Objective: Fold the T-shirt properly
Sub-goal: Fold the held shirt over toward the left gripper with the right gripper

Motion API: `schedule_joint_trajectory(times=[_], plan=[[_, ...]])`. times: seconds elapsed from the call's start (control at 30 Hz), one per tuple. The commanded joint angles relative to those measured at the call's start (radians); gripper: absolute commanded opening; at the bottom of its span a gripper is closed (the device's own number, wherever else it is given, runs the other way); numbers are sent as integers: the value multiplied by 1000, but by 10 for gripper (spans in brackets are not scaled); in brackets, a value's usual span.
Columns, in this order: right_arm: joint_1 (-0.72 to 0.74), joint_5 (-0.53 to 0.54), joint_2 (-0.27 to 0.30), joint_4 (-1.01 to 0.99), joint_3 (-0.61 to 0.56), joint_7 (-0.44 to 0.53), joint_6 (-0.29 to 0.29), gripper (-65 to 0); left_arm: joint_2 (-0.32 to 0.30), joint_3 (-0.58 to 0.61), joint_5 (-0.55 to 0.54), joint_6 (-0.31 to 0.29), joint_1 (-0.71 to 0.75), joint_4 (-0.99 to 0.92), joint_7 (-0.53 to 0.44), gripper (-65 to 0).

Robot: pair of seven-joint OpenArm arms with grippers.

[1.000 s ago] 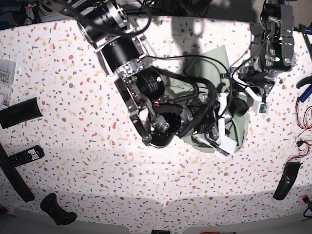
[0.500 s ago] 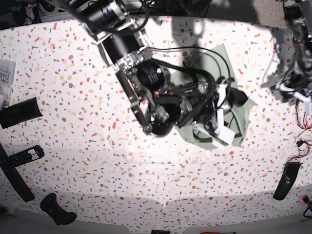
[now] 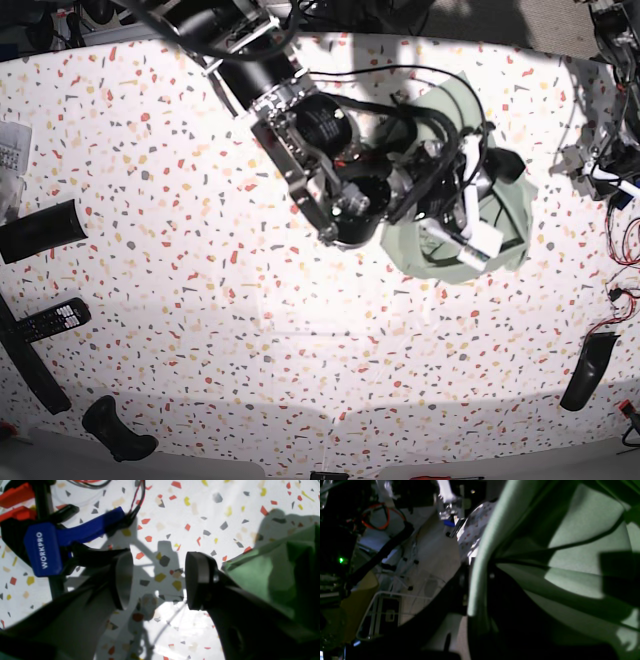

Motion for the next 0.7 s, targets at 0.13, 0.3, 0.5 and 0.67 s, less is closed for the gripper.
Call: schedule_joint_trajectory(times=[0.13, 0.3, 0.5, 0.67], plan=[[21, 68, -14, 16, -57, 34, 18, -498, -15, -5, 5, -11, -8, 19, -24, -343], [21, 246, -14, 16, -110, 30, 18, -499, -15, -5, 97, -26, -8, 19, -46, -343], [39, 258, -14, 16, -103, 31, 19, -499, -15, -5, 135, -26, -8, 19, -43, -343], [105, 148, -14, 16, -2, 40, 19, -499, -15, -5, 135, -26, -8, 19, -42, -343]])
